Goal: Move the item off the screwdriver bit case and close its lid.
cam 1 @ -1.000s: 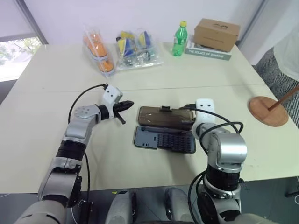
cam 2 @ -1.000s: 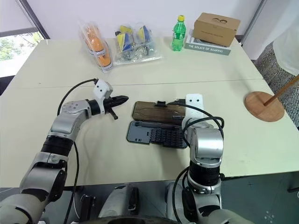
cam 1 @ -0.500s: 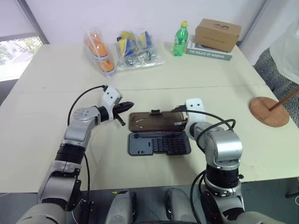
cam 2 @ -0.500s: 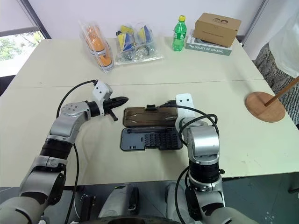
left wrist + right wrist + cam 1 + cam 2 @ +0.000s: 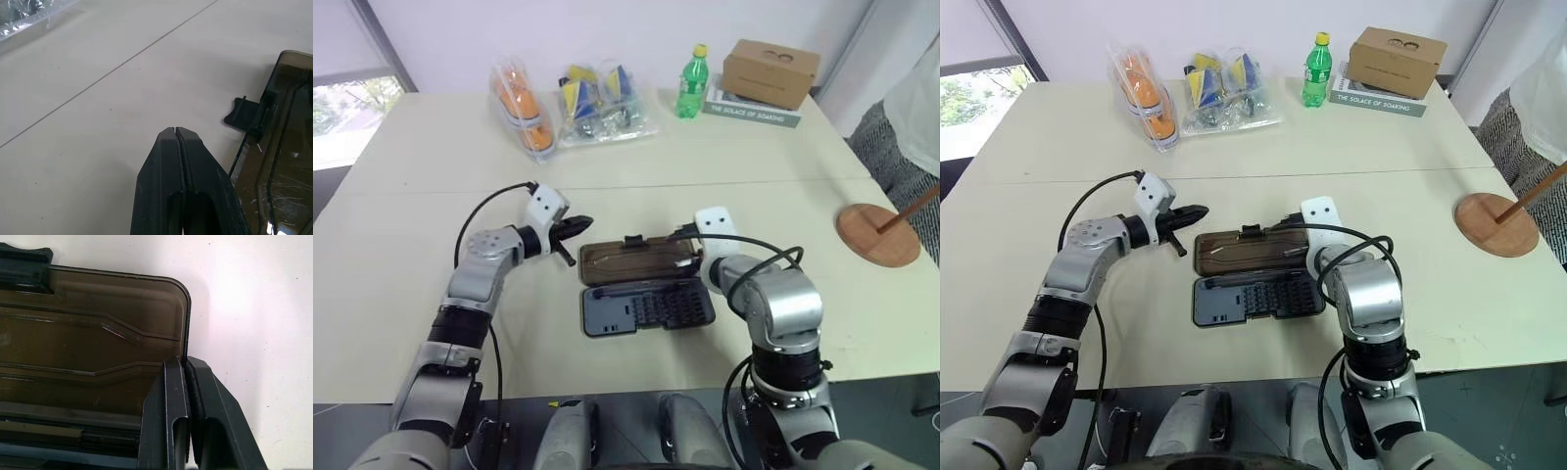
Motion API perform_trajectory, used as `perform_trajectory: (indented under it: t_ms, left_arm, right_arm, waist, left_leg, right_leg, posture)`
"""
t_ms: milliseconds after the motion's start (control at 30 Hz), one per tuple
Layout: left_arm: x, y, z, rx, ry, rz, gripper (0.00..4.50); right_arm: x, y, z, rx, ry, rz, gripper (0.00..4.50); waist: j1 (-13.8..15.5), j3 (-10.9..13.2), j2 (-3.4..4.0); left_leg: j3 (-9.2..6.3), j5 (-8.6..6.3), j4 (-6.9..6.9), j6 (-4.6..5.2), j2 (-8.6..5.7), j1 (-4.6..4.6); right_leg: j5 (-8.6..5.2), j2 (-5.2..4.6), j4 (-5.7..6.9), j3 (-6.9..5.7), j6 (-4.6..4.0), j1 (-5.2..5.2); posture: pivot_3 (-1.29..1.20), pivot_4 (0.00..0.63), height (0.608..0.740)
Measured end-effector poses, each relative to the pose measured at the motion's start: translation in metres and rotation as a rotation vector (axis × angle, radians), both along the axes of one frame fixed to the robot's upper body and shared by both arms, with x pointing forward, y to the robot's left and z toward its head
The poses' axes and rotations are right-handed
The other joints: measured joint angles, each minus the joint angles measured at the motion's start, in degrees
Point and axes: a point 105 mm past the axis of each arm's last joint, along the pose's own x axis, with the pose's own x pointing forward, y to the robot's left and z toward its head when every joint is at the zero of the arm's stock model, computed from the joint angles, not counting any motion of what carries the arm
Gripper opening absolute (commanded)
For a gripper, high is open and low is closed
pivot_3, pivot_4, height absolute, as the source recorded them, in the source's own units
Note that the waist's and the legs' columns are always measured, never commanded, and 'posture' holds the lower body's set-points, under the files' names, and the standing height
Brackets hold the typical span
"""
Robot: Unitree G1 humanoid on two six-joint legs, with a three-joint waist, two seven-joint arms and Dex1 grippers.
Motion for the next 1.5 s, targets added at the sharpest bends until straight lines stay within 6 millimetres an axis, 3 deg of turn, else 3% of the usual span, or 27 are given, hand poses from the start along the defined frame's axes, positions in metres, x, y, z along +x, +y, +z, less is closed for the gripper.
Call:
perform_trajectory:
  t_ms: [67, 167, 367, 533, 700, 767, 933, 1000, 1200, 1367, 1500]
  left_arm:
    - [0.000, 0.000, 0.000, 0.000, 0.000, 0.002, 0.00]
    - [-0.001, 0.000, -0.001, 0.000, 0.001, 0.001, 0.00]
    - [-0.001, 0.000, 0.000, 0.000, -0.002, 0.000, 0.00]
    - [-0.003, -0.001, -0.001, -0.002, 0.007, -0.001, 0.00]
    - [-0.021, -0.007, 0.004, -0.064, 0.049, -0.075, 0.00]
    - [-0.033, -0.010, 0.016, -0.100, 0.063, -0.132, 0.00]
    - [-0.067, -0.021, 0.055, -0.205, 0.078, -0.288, 0.00]
    - [-0.086, -0.023, 0.059, -0.183, 0.106, -0.362, 0.00]
    - [-0.126, -0.013, 0.035, -0.061, 0.238, -0.481, 0.00]
    - [-0.131, -0.009, 0.023, 0.014, 0.230, -0.500, 0.00]
    - [-0.134, -0.004, 0.004, 0.059, 0.242, -0.502, 0.00]
  right_arm:
    - [0.000, 0.000, 0.000, -0.002, 0.001, 0.002, 0.06]
    - [0.000, -0.002, 0.000, -0.007, 0.000, -0.001, 1.33]
    - [0.001, -0.003, 0.001, -0.009, -0.002, 0.000, 4.43]
    - [0.004, -0.008, 0.014, -0.012, -0.035, 0.031, 4.48]
    - [0.014, -0.023, 0.073, 0.006, -0.247, 0.104, 4.48]
    - [0.014, -0.029, 0.083, 0.018, -0.289, 0.135, 4.48]
    - [0.018, -0.039, 0.081, 0.038, -0.307, 0.147, 4.48]
    - [0.021, -0.033, 0.083, 0.072, -0.336, 0.171, 4.48]
    - [0.036, -0.023, 0.079, 0.082, -0.380, 0.225, 4.48]
    - [0.046, -0.007, 0.066, 0.067, -0.364, 0.297, 4.48]
    - [0.050, 0.004, 0.066, 0.067, -0.364, 0.357, 4.48]
  waist:
    - [0.00, 0.00, 0.00]
    - [0.02, 0.00, 0.00]
    - [0.02, 0.00, 0.00]
    - [0.02, 0.00, 0.00]
    - [0.06, 0.02, -0.01]
    - [0.01, 0.02, -0.02]
    - [0.01, 0.02, -0.02]
    - [-0.43, 0.02, -0.01]
    - [-0.97, 0.04, -0.01]
    - [-0.98, 0.05, 0.00]
    - [-1.13, 0.05, 0.00]
  left_leg:
    - [0.00, 0.00, 0.00, 0.00, 0.00, 0.00]
    - [0.00, 0.00, 0.00, 0.00, 0.00, 0.00]
    - [0.00, 0.00, 0.00, 0.00, 0.00, 0.00]
    - [0.00, 0.00, 0.00, 0.00, 0.00, 0.00]
    - [-0.03, 0.00, 0.00, 0.01, 0.04, -0.03]
    - [-0.03, -0.01, 0.00, 0.01, 0.06, -0.04]
    - [-0.02, -0.01, 0.01, 0.01, 0.12, -0.04]
    - [0.00, -0.01, -0.01, 0.01, 0.12, -0.02]
    - [0.01, 0.00, -0.02, 0.01, 0.14, -0.01]
    - [0.03, 0.00, -0.03, 0.01, 0.13, -0.01]
    - [0.02, 0.00, -0.03, 0.01, 0.14, -0.01]
  right_leg:
    - [0.00, 0.00, 0.00, 0.00, 0.00, 0.00]
    - [0.00, 0.00, 0.00, 0.00, 0.00, 0.00]
    - [0.00, 0.00, 0.00, 0.00, 0.00, 0.00]
    - [0.00, -0.01, 0.00, 0.00, 0.00, 0.00]
    - [0.00, -0.01, -0.02, -0.01, 0.00, -0.01]
    - [0.00, 0.00, -0.02, -0.01, 0.00, -0.01]
    - [0.00, -0.01, -0.02, 0.01, 0.00, 0.00]
    - [0.00, 0.03, -0.01, 0.03, -0.01, -0.02]
    - [-0.01, 0.05, -0.02, 0.02, -0.03, -0.01]
    - [-0.03, 0.04, -0.02, 0.03, -0.05, -0.01]
    - [-0.02, 0.05, -0.02, 0.02, -0.04, -0.03]
  posture:
    - [0.00, 0.150, 0.740]
    - [0.00, 0.150, 0.740]
    - [0.00, 0.150, 0.740]
    - [0.00, 0.150, 0.740]
    - [0.00, 0.150, 0.740]
    - [0.00, 0.150, 0.740]
    - [0.00, 0.150, 0.740]
    - [0.00, 0.150, 0.740]
    - [0.00, 0.150, 0.740]
    - [0.00, 0.150, 0.740]
    - [0.00, 0.150, 0.740]
